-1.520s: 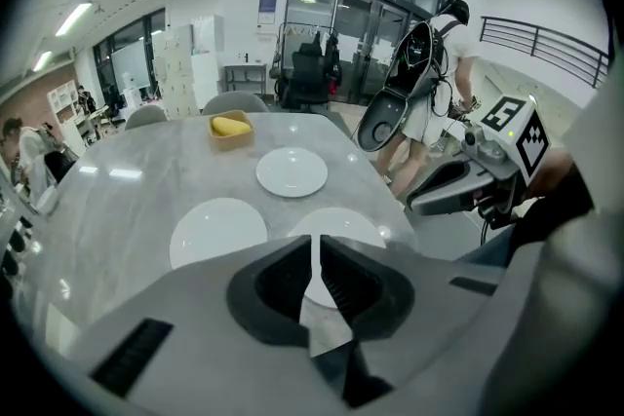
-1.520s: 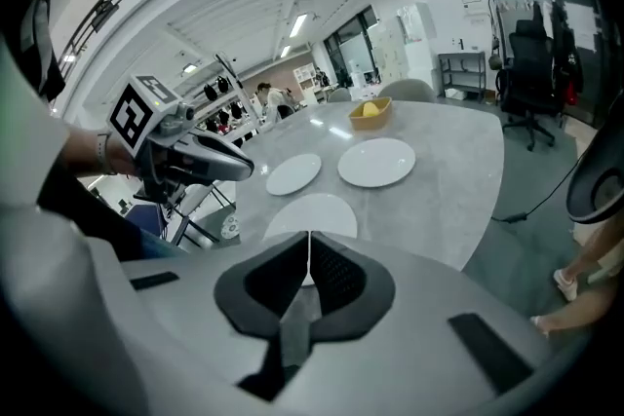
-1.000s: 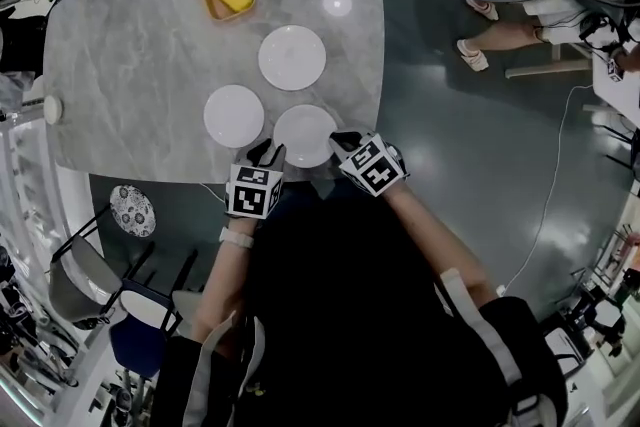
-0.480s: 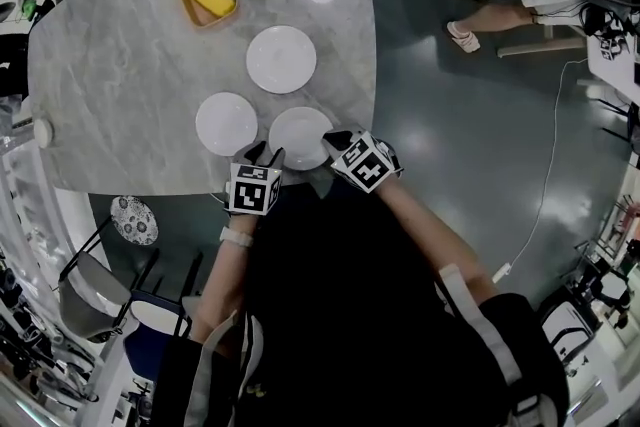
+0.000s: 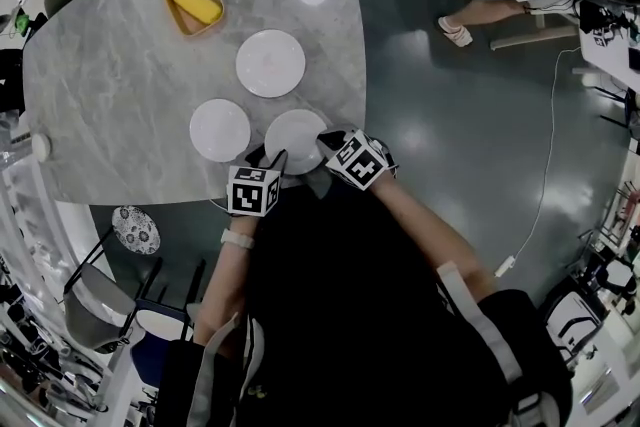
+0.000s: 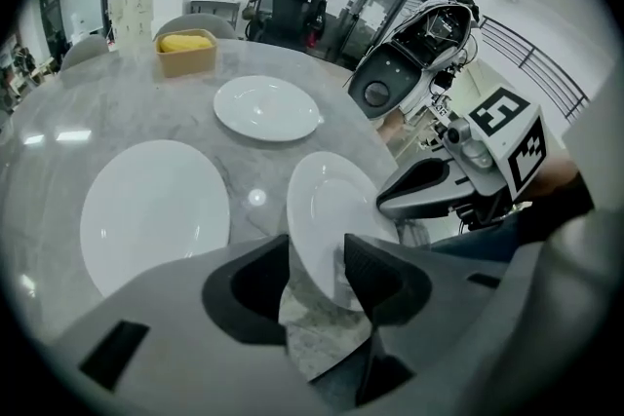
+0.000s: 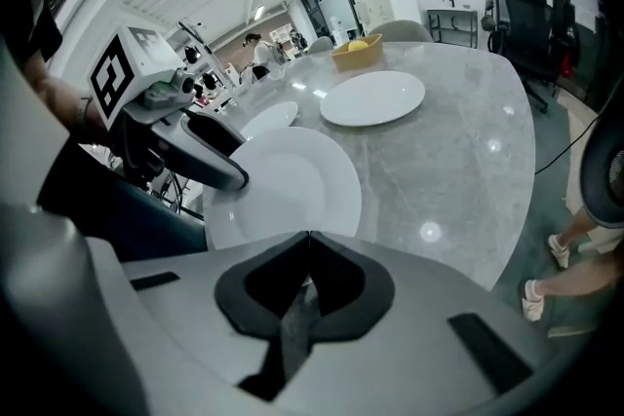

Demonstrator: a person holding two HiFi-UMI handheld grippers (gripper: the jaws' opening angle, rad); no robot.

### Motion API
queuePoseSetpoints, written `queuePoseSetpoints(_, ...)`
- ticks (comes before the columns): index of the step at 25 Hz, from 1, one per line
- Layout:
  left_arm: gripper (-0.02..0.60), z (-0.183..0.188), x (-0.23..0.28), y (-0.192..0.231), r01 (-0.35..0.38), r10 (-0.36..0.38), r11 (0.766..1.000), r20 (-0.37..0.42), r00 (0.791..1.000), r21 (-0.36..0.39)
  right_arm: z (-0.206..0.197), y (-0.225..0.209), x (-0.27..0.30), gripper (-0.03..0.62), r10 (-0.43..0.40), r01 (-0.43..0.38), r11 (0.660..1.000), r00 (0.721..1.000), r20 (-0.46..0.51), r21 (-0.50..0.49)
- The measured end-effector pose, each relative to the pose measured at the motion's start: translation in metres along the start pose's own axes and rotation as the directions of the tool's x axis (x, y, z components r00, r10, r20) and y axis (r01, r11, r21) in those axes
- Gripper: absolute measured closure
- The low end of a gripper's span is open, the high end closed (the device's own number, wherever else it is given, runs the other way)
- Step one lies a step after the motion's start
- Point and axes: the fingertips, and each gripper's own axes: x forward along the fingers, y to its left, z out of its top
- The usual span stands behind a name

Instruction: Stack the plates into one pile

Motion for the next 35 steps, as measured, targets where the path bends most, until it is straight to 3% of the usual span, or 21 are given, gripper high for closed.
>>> queuePoseSetpoints(9,0.442,0.008,0.006,-0.001,0.028,-0.028,1.000,0.025,0.999,0.003,-0.001,-0.003,-0.001,0.576,-0.017,0.017,1.000,1.000,-0.011,0.020)
queuePoseSetpoints(16,0.479,0.023,0.007,0.000,0.092,-0.091,0.996,0.062,0.994,-0.004,-0.001,-0.019,-0.017,0.576,-0.101,0.100,0.992,0.995,0.011,0.071)
queuePoseSetpoints(20,0.521,0.038,0.003,0.004,0.190,-0.177,0.977,0.133,0.975,-0.092,0.000,-0.027,-0.027,0.576,-0.133,0.129,0.982,0.991,0.020,0.135)
queuePoseSetpoints(25,0.558,0.062,-0.006,0.015,0.290,-0.249,0.938,0.214,0.945,-0.189,-0.002,-0.030,-0.036,0.576,-0.168,0.164,0.973,0.986,0.011,0.164)
queuePoseSetpoints(35,0.560,0.110,-0.016,0.045,0.352,-0.285,0.911,0.291,0.913,-0.214,-0.006,-0.029,-0.042,0.576,-0.222,0.220,0.953,0.975,-0.017,0.207)
